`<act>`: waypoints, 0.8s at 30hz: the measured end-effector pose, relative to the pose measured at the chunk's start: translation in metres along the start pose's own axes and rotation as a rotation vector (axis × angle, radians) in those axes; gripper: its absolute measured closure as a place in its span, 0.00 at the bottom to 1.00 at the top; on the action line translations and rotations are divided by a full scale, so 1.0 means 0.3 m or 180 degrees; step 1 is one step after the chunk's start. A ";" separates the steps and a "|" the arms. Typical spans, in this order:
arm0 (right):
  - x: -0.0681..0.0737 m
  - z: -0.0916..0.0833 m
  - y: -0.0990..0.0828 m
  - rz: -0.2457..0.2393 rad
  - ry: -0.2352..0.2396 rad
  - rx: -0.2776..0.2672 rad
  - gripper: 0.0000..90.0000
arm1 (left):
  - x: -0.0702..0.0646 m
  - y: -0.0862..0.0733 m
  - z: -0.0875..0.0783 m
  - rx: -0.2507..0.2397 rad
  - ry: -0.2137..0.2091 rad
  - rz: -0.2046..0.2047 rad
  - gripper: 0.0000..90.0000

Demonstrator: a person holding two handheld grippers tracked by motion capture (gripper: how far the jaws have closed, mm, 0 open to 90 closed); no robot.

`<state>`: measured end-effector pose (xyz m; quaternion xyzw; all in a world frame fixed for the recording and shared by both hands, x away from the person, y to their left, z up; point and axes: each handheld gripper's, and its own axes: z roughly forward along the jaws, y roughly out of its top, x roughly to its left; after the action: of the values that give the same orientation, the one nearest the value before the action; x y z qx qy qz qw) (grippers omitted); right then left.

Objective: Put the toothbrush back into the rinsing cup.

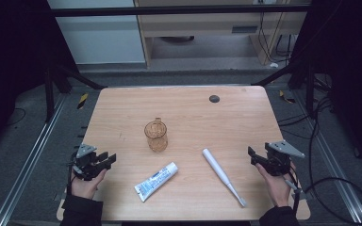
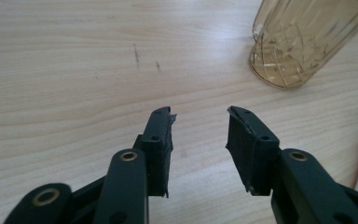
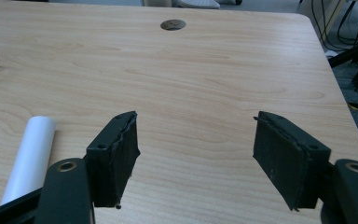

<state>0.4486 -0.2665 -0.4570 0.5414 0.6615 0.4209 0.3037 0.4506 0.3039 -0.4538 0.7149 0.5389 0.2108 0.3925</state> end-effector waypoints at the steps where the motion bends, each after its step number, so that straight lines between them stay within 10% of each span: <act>1: 0.000 0.000 0.000 0.0000 0.0000 0.0000 0.34 | -0.003 -0.003 0.000 0.0019 -0.0013 0.0013 0.66; 24: 0.048 -0.013 -0.010 -0.0211 -0.0002 0.0112 0.37 | -0.129 -0.045 0.002 0.0384 -0.0394 0.0485 0.97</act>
<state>0.4405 -0.2535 -0.4572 0.5246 0.6863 0.3986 0.3081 0.4299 0.2689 -0.4601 0.7878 0.4693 0.1626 0.3642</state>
